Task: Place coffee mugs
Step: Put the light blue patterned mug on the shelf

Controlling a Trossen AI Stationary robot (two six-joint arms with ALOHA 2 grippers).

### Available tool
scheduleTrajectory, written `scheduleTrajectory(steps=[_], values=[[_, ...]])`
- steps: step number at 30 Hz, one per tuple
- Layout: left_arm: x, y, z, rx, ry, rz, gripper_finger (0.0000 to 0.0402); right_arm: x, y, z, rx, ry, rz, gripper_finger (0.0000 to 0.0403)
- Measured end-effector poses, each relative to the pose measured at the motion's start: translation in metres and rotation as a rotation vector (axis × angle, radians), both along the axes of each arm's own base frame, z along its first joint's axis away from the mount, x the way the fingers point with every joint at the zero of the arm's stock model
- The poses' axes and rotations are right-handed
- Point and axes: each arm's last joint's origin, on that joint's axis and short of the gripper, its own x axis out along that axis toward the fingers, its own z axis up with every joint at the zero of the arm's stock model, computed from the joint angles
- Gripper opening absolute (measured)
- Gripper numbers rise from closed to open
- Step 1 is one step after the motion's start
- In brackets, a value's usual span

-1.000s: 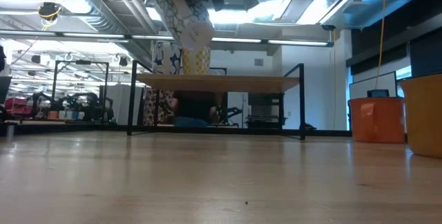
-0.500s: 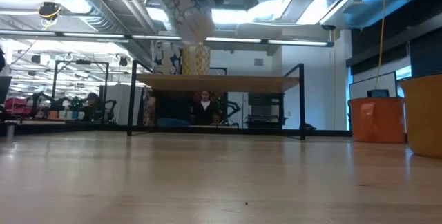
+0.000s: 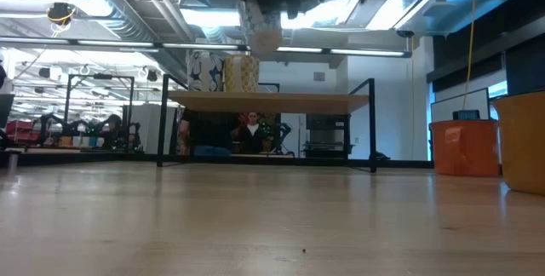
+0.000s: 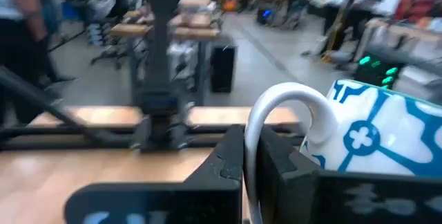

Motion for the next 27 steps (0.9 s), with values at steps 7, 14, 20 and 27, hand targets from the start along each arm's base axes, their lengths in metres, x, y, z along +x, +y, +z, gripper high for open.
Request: scheduleTrajectory(steps=[7,14,20,27], values=[[-0.004,0.001,0.001,0.026,-0.014,0.038,0.0104,-0.025,-0.048,-0.023,-0.001,-0.051,0.023,0.0],[0.003,0.001,0.0,0.02,-0.003,0.036,0.0104,-0.05,-0.088,-0.038,-0.029,-0.076,0.071,0.0],[0.011,0.001,-0.001,0.022,0.015,0.034,0.0105,-0.056,-0.113,-0.056,-0.038,-0.079,0.14,0.0],[0.017,0.002,0.001,0.028,-0.008,0.046,0.0105,-0.059,-0.133,-0.075,-0.067,-0.072,0.153,0.0]])
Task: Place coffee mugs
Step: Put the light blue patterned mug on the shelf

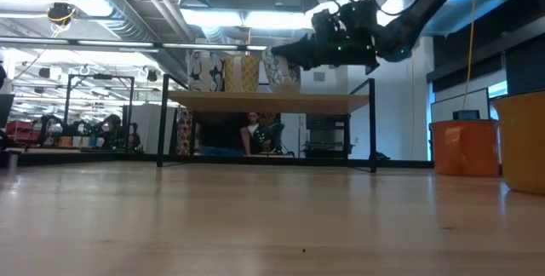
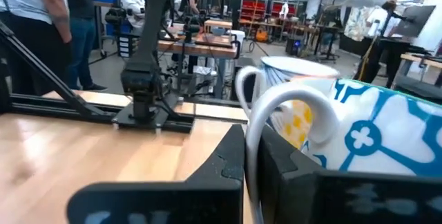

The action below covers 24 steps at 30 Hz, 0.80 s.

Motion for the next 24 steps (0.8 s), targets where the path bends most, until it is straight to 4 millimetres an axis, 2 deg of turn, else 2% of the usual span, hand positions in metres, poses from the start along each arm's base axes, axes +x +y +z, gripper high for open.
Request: scheduleTrajectory(steps=[7,24], values=[[0.003,0.001,0.001,0.013,-0.014,0.039,0.0105,0.003,-0.005,-0.014,-0.023,-0.003,0.02,0.0],[0.003,0.001,0.002,0.013,-0.023,0.04,0.0105,0.005,-0.006,-0.02,-0.031,0.032,0.006,0.0004]])
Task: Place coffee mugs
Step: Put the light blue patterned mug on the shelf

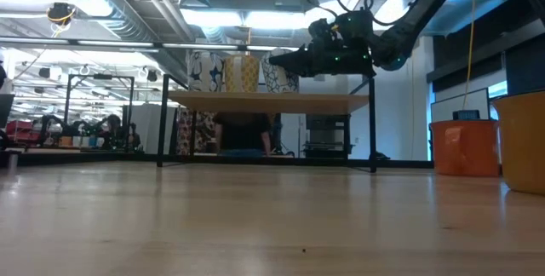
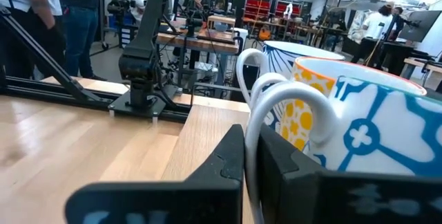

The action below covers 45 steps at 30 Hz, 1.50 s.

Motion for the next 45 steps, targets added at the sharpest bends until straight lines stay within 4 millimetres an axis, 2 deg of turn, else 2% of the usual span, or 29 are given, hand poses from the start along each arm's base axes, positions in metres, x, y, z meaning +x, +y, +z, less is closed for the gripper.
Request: scheduleTrajectory(steps=[11,18,24,35,45], values=[[0.0,0.0,0.0,-0.002,0.0,-0.008,0.0105,0.003,0.004,-0.001,0.029,0.01,-0.013,0.0009],[0.0,0.0,0.0,-0.002,0.001,-0.009,0.0105,0.012,0.016,-0.009,0.052,0.062,-0.081,0.0074],[0.0,0.0,0.0,-0.002,0.001,-0.01,0.0105,0.012,0.014,-0.01,0.056,0.074,-0.113,0.0122],[0.0,0.0,0.0,-0.003,0.0,-0.011,0.0105,0.018,0.008,-0.003,0.082,0.138,-0.198,0.015],[0.0,0.0,0.0,-0.003,0.0,-0.011,0.0105,0.013,0.01,0.008,0.128,0.166,-0.243,0.0184]])
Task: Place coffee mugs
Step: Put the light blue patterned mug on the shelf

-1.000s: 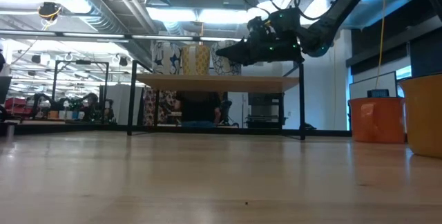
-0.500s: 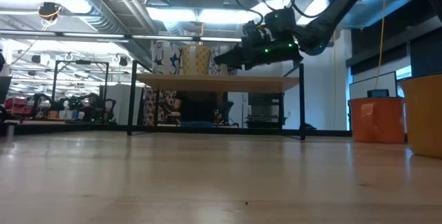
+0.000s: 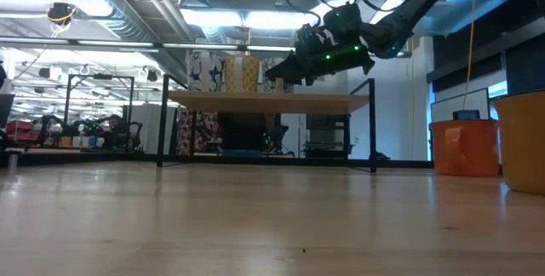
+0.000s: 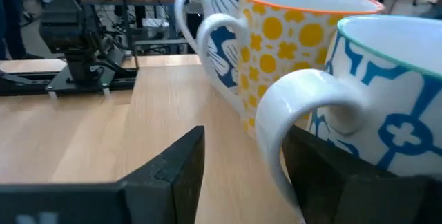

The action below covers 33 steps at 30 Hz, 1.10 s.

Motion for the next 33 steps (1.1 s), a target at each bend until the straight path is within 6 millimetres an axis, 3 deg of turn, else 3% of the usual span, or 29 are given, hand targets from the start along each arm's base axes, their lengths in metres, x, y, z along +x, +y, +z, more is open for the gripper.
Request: scheduleTrajectory(steps=[18,29,33], values=[[0.0,0.0,-0.001,0.0,0.007,0.0,0.0105,-0.009,0.005,0.01,0.096,0.071,-0.057,0.0189],[0.0,0.0,-0.001,0.0,0.016,0.001,0.0105,0.003,0.03,0.008,0.07,0.123,-0.039,0.0189],[-0.001,0.0,-0.004,-0.001,0.04,0.0,0.0105,0.006,0.041,0.011,-0.048,0.155,-0.079,0.0189]])
